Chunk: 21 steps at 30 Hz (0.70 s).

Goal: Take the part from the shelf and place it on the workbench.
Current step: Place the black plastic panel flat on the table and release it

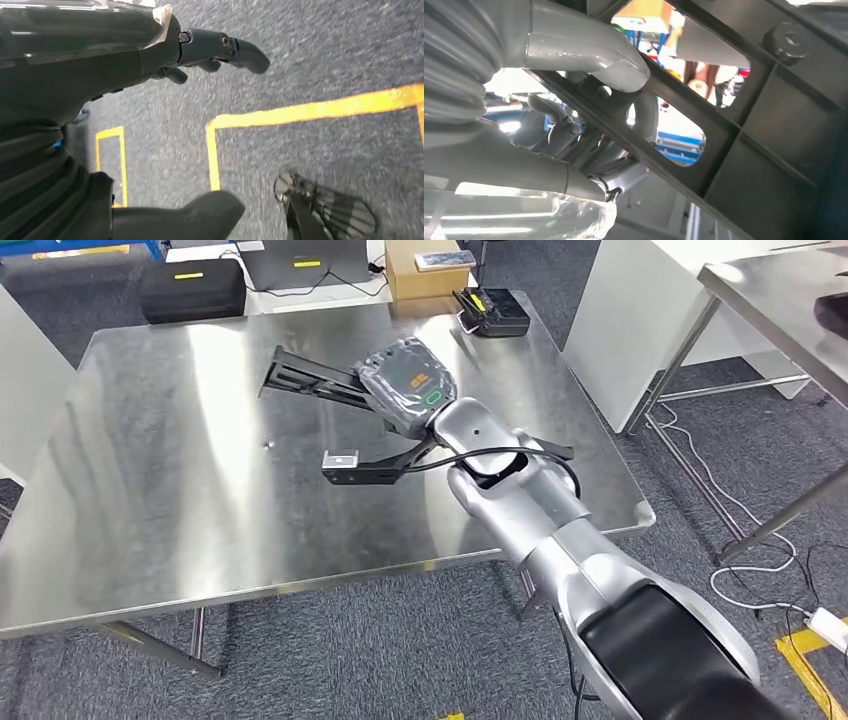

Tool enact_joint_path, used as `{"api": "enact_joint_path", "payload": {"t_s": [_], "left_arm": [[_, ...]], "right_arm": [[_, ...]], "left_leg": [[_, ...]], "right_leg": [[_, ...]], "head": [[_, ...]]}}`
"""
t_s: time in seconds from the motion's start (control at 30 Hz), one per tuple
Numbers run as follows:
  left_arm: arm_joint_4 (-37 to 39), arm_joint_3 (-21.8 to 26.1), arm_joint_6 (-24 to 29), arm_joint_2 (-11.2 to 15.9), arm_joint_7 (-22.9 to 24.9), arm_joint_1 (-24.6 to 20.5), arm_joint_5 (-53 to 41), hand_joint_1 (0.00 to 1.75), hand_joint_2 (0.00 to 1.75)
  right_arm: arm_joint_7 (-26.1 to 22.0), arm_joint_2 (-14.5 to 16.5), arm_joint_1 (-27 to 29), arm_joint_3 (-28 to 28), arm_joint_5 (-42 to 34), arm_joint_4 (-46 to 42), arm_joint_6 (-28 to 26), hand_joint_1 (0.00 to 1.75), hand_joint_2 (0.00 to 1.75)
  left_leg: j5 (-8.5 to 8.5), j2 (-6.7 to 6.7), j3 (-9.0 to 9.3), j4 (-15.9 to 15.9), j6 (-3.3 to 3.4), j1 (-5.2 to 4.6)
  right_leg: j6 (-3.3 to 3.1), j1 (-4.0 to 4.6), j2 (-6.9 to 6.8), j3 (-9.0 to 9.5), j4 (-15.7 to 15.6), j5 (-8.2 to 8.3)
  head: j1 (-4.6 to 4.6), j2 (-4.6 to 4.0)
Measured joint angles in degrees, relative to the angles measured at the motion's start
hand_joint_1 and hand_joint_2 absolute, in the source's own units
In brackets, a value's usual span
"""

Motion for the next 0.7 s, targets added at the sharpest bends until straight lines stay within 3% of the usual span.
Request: {"api": "enact_joint_path", "payload": {"t_s": [0.07,0.1,0.13,0.17,0.23,0.27,0.3,0.33,0.37,0.4,0.43,0.47,0.5,0.57,0.63,0.7], "left_arm": [[-0.02,0.05,0.09,0.1,0.14,-0.01,0.0,0.0,1.75],[-0.03,0.07,0.13,0.15,0.2,-0.01,0.0,0.0,1.75],[-0.02,0.08,0.13,0.12,0.21,-0.02,0.0,0.0,1.75],[-0.02,0.1,0.18,0.15,0.19,0.0,0.0,0.0,1.75],[-0.02,0.23,0.36,0.23,-0.27,0.19,0.0,0.0,1.75],[-0.02,0.35,0.68,0.25,-1.09,0.32,0.01,0.0,1.75],[-0.02,0.51,1.18,0.27,-2.46,0.46,0.0,0.0,1.75],[0.0,0.68,1.89,0.26,-4.75,0.65,-0.11,0.0,1.75],[0.03,0.82,2.58,0.24,-7.62,0.82,-0.25,0.0,1.75],[0.05,0.92,3.04,0.2,-10.61,0.96,-0.39,0.0,1.75],[0.07,1.05,3.21,0.17,-13.35,1.05,-0.43,0.0,1.75],[0.05,1.25,3.07,0.14,-15.4,1.02,-0.14,0.0,1.75],[0.01,1.57,2.71,0.1,-16.91,0.9,0.37,0.0,1.75],[-0.15,2.47,2.19,-0.02,-19.3,0.49,1.5,0.0,0.87],[-0.32,3.35,2.36,-0.08,-21.33,0.04,2.09,0.0,0.0],[-0.36,3.99,2.85,-0.06,-21.94,-0.21,2.15,0.0,0.0]], "right_arm": [[0.01,-0.08,-0.05,-0.04,-0.04,-0.04,-0.04,1.71,1.75],[0.01,-0.09,-0.01,-0.04,-0.05,-0.04,-0.05,1.71,1.75],[0.01,-0.1,0.1,-0.02,-0.05,0.0,-0.05,1.71,1.75],[0.01,-0.09,0.28,0.01,-0.05,0.03,-0.05,1.71,1.75],[0.01,-0.14,0.64,0.02,-0.05,0.08,-0.04,1.71,1.75],[0.04,-0.17,0.76,0.02,-0.05,0.09,-0.04,1.71,1.75],[0.08,-0.23,0.86,0.02,-0.04,0.1,-0.05,1.71,1.75],[0.11,-0.41,1.01,0.02,-0.02,0.2,-0.06,1.71,1.75],[0.1,-0.55,1.2,0.04,0.0,0.31,-0.16,1.71,1.75],[0.04,-0.74,1.34,0.05,0.02,0.43,-0.3,1.28,1.31],[-0.12,-0.92,1.46,0.06,0.0,0.55,-0.51,0.86,0.87],[-0.33,-0.96,1.4,0.07,-0.05,0.59,-0.76,0.43,0.44],[-0.49,-0.98,1.09,0.04,-0.13,0.61,-0.99,0.0,0.0],[-0.68,-0.87,0.17,0.01,-0.32,0.63,-1.45,0.0,0.0],[-0.69,-0.87,-0.46,-0.01,-0.43,0.69,-1.79,0.0,0.0],[-0.69,-1.06,-0.42,0.0,-0.5,0.91,-1.94,0.0,0.0]], "left_leg": [[2.75,0.26,-2.8,5.29,-0.54,0.1],[3.55,0.39,-5.37,9.12,-0.87,0.24],[3.21,0.52,-8.07,12.61,-1.27,0.43],[1.29,0.58,-10.56,14.84,-1.71,0.68],[-4.79,0.77,-14.1,15.2,-2.54,1.23],[-6.58,0.92,-15.0,13.49,-2.84,1.5],[-6.11,1.09,-15.46,10.74,-3.01,1.78],[-1.99,1.27,-15.59,7.03,-3.08,2.04],[3.39,1.47,-15.83,3.01,-3.05,2.17],[8.91,1.64,-15.83,0.04,-2.83,2.21],[13.24,1.76,-15.85,-1.75,-2.57,2.18],[14.64,1.82,-15.92,-2.07,-2.29,2.05],[14.99,1.76,-15.66,-1.43,-1.89,1.97],[14.22,1.62,-15.36,-0.71,-1.0,1.69],[13.4,1.57,-14.91,-0.65,0.08,1.39],[12.7,1.39,-14.55,-0.65,0.75,1.08]], "right_leg": [[-0.75,-0.62,0.0,2.44,-1.53,-0.36],[-0.92,-0.92,0.01,3.76,-2.25,-0.73],[-1.01,-1.02,0.01,5.0,-2.85,-1.25],[-0.93,-1.17,0.0,6.24,-3.32,-1.88],[-0.42,-1.55,0.13,8.88,-3.84,-3.46],[-0.15,-1.72,0.22,10.22,-3.9,-4.38],[0.15,-1.86,0.31,11.56,-3.85,-5.4],[0.44,-1.89,0.38,12.53,-3.78,-6.53],[0.76,-1.77,0.47,13.37,-3.34,-7.69],[1.08,-1.45,0.58,13.69,-2.79,-8.99],[1.3,-1.12,0.66,13.87,-2.29,-10.31],[1.48,-0.79,0.7,14.22,-1.82,-11.5],[1.67,-0.52,0.71,14.53,-1.72,-12.56],[1.9,-0.61,0.57,14.62,0.19,-14.35],[1.62,-0.81,0.45,10.93,7.0,-17.07],[1.41,-0.72,0.41,4.77,15.61,-19.47]], "head": [[-0.02,0.0],[-0.05,0.0],[-0.11,0.0],[-0.13,0.0],[-0.13,0.0],[-0.14,0.0],[-0.14,0.0],[-0.16,0.0],[-0.25,0.0],[-0.28,0.0],[-0.26,0.0],[-0.17,0.0],[0.03,0.01],[0.25,0.01],[0.32,0.0],[0.34,0.0]]}}
